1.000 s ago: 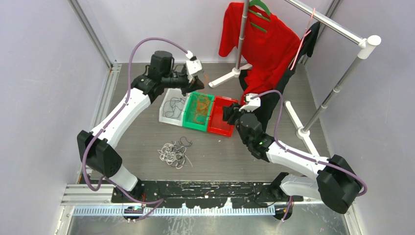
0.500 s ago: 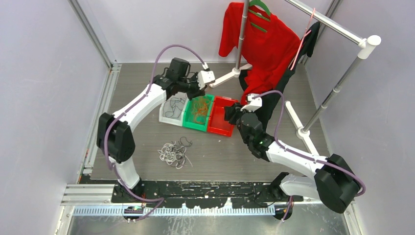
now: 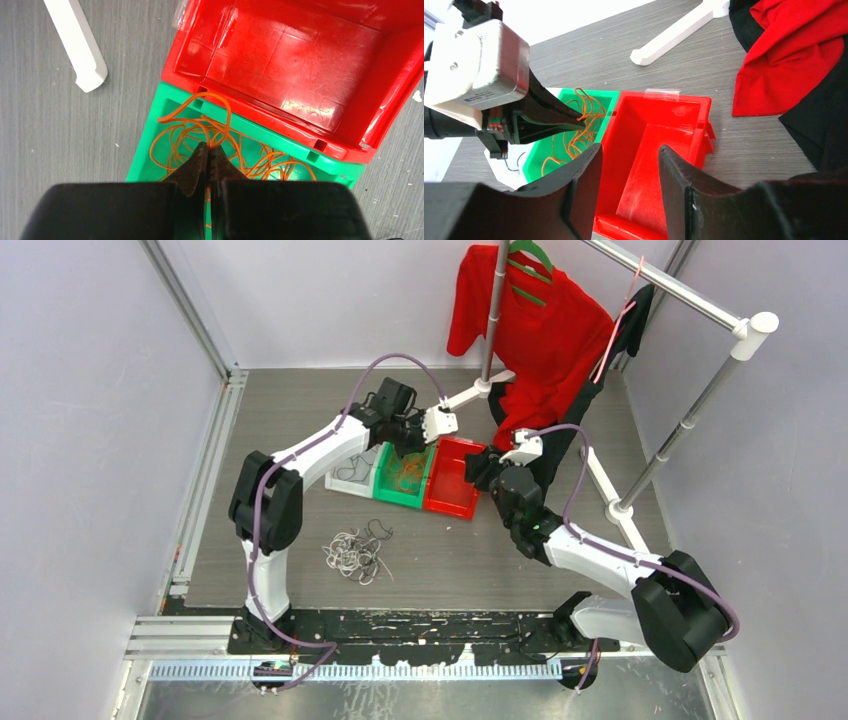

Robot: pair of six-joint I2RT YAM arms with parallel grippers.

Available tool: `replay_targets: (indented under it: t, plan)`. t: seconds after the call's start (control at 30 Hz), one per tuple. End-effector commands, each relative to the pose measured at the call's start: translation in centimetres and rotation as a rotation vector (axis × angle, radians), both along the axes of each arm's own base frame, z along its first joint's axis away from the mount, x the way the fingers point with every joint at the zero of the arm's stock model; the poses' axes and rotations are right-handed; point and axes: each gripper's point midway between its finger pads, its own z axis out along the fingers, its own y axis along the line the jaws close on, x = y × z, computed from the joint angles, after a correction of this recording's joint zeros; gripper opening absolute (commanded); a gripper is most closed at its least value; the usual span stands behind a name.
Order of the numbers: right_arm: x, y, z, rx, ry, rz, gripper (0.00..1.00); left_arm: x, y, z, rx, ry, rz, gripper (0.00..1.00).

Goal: Untangle the cables
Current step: Place the cable in the bin.

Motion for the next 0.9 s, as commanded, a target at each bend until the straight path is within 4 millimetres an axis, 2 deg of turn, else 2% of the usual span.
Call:
replay_targets:
  t: [0.0, 0.1, 0.23, 0.37, 0.43, 0.5, 0.57, 0.63, 0.7, 0.83, 0.87]
  plan:
    - [0.2, -0.4, 1.8, 0.065, -0.057, -0.008, 0.50, 1.5, -1.2, 1.4, -0.036, -0.055, -0.008, 0.00]
    - [0.2, -0.9, 1.8, 0.065, -0.056, -0.015, 0.50, 0.6, -1.5, 0.8, -0.064, 0.028, 0.000, 0.00]
    - [0.3, -1.0, 2.2, 0.067, -0.059, -0.007, 0.50, 0.4, -1.6, 2.7, -0.249, 0.218, 0.098, 0.00]
    - [0.4, -0.8, 2.6, 0.069, -0.064, 0.010, 0.50, 0.1, -0.8, 3.1, -0.266, 0.241, 0.102, 0.05]
    - [0.5, -0.6, 2.7, 0.071, -0.064, 0.021, 0.50, -0.3, -0.5, 3.1, -0.250, 0.252, 0.096, 0.19]
    - [0.5, -0.4, 2.7, 0.070, -0.061, 0.032, 0.50, -0.9, -0.2, 2.9, -0.224, 0.270, 0.084, 0.49]
    - [0.4, -0.2, 2.8, 0.067, -0.058, 0.043, 0.50, -0.8, 0.3, 2.8, -0.207, 0.262, 0.102, 0.63]
    - [0.4, -0.1, 3.0, 0.064, -0.058, 0.050, 0.50, -0.8, 0.7, 2.8, -0.189, 0.249, 0.105, 0.69]
    - [0.4, 0.0, 3.1, 0.062, -0.059, 0.055, 0.50, -0.5, 0.9, 3.7, -0.193, 0.231, 0.114, 0.71]
    - [0.4, 0.0, 2.9, 0.059, -0.054, 0.055, 0.50, -0.9, 1.0, 7.0, -0.232, 0.233, 0.116, 0.76]
    - [0.4, 0.0, 2.9, 0.059, -0.054, 0.055, 0.50, -1.1, 1.0, 8.0, -0.242, 0.233, 0.118, 0.81]
